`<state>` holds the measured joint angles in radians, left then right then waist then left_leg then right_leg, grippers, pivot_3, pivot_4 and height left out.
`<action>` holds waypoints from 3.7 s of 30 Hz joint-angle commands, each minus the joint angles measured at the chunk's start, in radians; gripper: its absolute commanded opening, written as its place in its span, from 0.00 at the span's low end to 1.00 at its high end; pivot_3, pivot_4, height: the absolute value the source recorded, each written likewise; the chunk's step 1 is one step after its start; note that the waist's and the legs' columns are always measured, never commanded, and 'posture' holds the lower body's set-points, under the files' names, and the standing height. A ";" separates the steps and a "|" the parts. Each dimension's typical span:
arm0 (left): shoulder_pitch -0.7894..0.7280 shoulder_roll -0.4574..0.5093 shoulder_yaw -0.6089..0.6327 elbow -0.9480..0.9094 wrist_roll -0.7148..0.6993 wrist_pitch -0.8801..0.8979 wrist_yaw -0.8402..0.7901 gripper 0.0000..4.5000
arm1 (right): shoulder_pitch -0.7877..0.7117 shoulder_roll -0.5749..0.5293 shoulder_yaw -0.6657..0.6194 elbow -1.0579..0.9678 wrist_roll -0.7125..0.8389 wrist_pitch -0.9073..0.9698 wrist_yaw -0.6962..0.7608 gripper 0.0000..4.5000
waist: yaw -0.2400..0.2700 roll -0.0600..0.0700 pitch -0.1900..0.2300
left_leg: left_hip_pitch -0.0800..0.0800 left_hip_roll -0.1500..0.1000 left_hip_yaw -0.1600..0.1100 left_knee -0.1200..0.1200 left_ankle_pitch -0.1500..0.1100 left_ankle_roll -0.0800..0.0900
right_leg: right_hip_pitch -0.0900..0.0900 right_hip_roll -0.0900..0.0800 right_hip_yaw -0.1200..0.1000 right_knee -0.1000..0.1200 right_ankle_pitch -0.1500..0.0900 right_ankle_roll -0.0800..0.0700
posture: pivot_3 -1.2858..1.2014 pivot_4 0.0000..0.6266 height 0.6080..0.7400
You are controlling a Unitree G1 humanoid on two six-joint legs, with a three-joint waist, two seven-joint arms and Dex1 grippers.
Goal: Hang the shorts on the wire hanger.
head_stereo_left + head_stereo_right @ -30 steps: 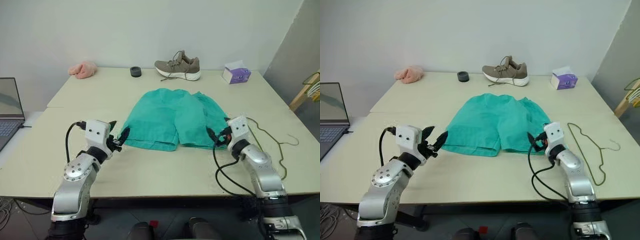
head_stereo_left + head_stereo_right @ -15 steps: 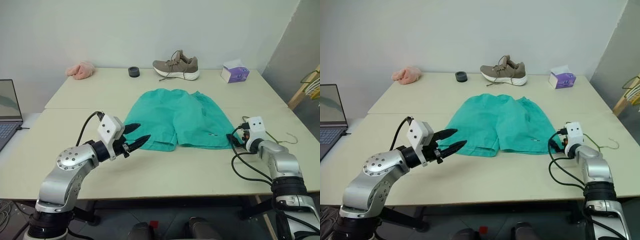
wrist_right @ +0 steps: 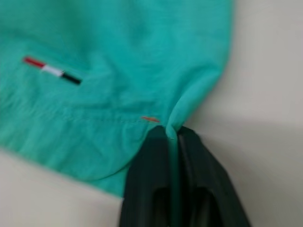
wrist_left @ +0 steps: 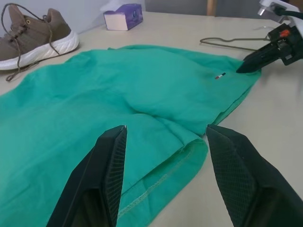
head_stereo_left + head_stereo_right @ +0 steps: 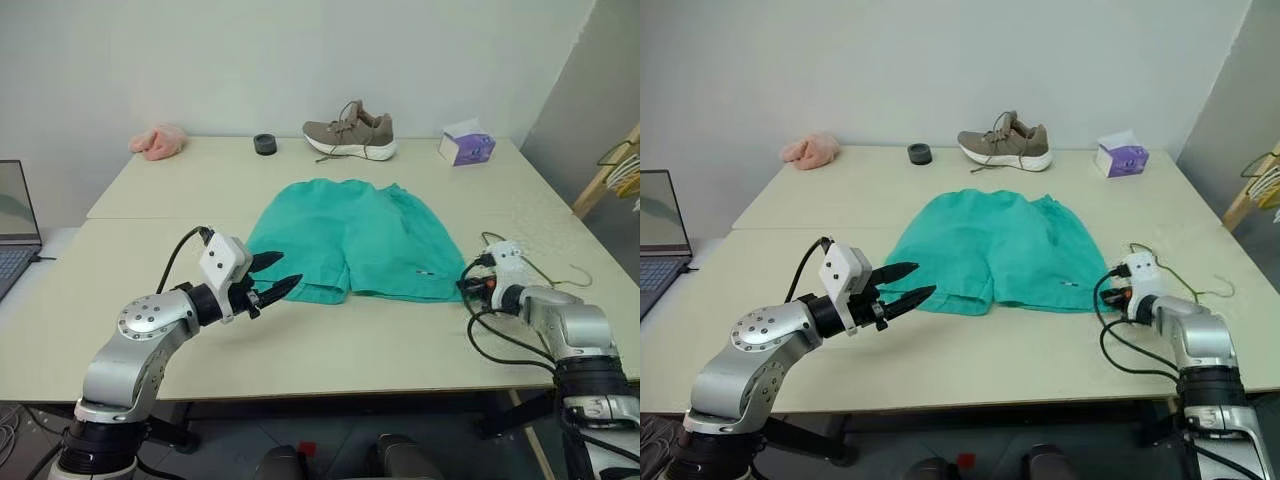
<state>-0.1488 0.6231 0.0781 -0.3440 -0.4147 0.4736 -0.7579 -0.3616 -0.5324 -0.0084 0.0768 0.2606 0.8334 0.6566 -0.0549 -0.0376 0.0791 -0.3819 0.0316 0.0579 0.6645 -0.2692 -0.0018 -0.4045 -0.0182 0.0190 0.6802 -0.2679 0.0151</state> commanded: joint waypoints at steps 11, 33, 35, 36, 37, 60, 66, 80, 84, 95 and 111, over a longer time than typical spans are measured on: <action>-0.093 0.093 0.057 0.044 -0.048 0.037 -0.064 0.62 | -0.090 0.158 0.477 -0.319 -0.015 -0.062 0.160 0.01 | 0.001 0.000 0.001 | -0.001 0.000 -0.001 0.000 0.000 0.000 | -0.001 0.000 -0.001 0.000 0.000 0.001 | 0.49 0.09 1.00; -0.069 0.036 -0.232 -0.022 -0.020 0.124 -0.127 0.62 | 0.005 -0.244 0.347 -0.597 0.010 -0.296 0.437 0.96 | -0.002 -0.001 0.003 | -0.001 -0.001 0.000 0.000 0.000 0.000 | 0.000 -0.002 -0.001 -0.001 -0.002 0.003 | 0.48 0.11 1.00; -0.061 0.030 -0.274 -0.005 0.011 0.109 -0.128 0.62 | 0.029 -0.282 0.291 -0.607 0.047 -0.278 0.447 0.96 | -0.001 0.000 0.004 | -0.001 -0.001 0.000 0.000 0.000 0.000 | 0.000 -0.002 -0.001 -0.002 -0.002 0.003 | 0.48 0.11 1.00; -0.059 0.026 -0.288 0.001 0.015 0.116 -0.129 0.62 | 0.037 -0.294 0.268 -0.612 0.061 -0.269 0.445 0.96 | -0.001 0.000 0.005 | -0.001 -0.001 0.000 0.000 0.000 0.000 | 0.000 -0.002 -0.001 -0.002 -0.002 0.003 | 0.48 0.12 1.00; -0.058 0.026 -0.308 0.010 0.030 0.118 -0.130 0.62 | 0.043 -0.303 0.249 -0.613 0.068 -0.266 0.442 0.96 | -0.002 0.000 0.006 | -0.001 -0.001 0.000 0.000 0.000 0.000 | 0.000 -0.002 -0.001 -0.001 -0.003 0.002 | 0.48 0.12 1.00; -0.045 0.070 -0.351 0.232 0.256 -0.020 -0.116 0.01 | 0.074 -0.315 0.182 -0.402 -0.131 -0.558 0.320 0.96 | -0.011 0.000 0.007 | 0.002 0.000 0.000 0.000 0.000 0.000 | 0.000 -0.001 0.000 -0.001 -0.004 0.002 | 0.47 0.12 1.00; -0.040 0.107 -0.196 0.226 0.219 -0.037 -0.080 0.01 | -0.067 -0.231 0.277 -0.117 -0.382 -0.860 0.177 0.96 | -0.033 0.001 0.007 | 0.002 0.002 0.000 0.000 0.000 0.000 | -0.001 -0.001 0.000 0.000 -0.004 0.001 | 0.48 0.11 1.00; -0.038 0.160 0.075 0.132 0.041 0.060 -0.112 0.01 | -0.531 0.136 0.530 0.798 -0.792 -1.309 -0.232 0.96 | -0.032 0.001 0.008 | 0.000 0.001 0.001 -0.002 0.000 -0.001 | -0.001 -0.003 -0.001 0.000 -0.002 -0.004 | 0.51 0.07 1.00; -0.033 0.164 0.107 0.106 0.013 0.081 -0.107 0.01 | -0.607 0.234 0.550 0.979 -0.826 -1.314 -0.307 0.96 | -0.031 -0.001 0.007 | 0.000 0.001 0.000 -0.001 0.000 -0.001 | -0.001 -0.004 -0.001 0.001 -0.001 -0.004 | 0.52 0.06 1.00; -0.016 0.185 0.131 0.132 0.034 0.058 -0.088 0.00 | -0.683 0.186 0.515 1.040 -0.844 -1.355 -0.461 0.21 | -0.026 0.000 0.007 | 0.000 0.000 0.000 -0.002 0.002 -0.005 | -0.001 -0.006 -0.002 0.002 -0.001 -0.004 | 0.51 0.07 1.00; 0.035 0.370 0.014 0.139 0.080 -0.012 -0.330 0.00 | -0.251 -0.402 0.467 -0.062 -0.300 -1.122 0.511 0.01 | -0.026 0.008 0.013 | -0.001 0.002 -0.001 -0.002 0.001 -0.005 | -0.001 -0.005 -0.002 0.000 -0.003 -0.003 | 0.48 0.11 1.00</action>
<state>-0.0951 0.9511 0.0584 -0.2114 -0.3487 0.4827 -1.0626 -0.6202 -0.8741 0.5206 0.1907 -0.1799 -0.4162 1.0300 -0.0809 -0.0300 0.0919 -0.3829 0.0332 0.0563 0.6622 -0.2685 -0.0069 -0.4059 -0.0235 0.0162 0.6810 -0.2711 0.0120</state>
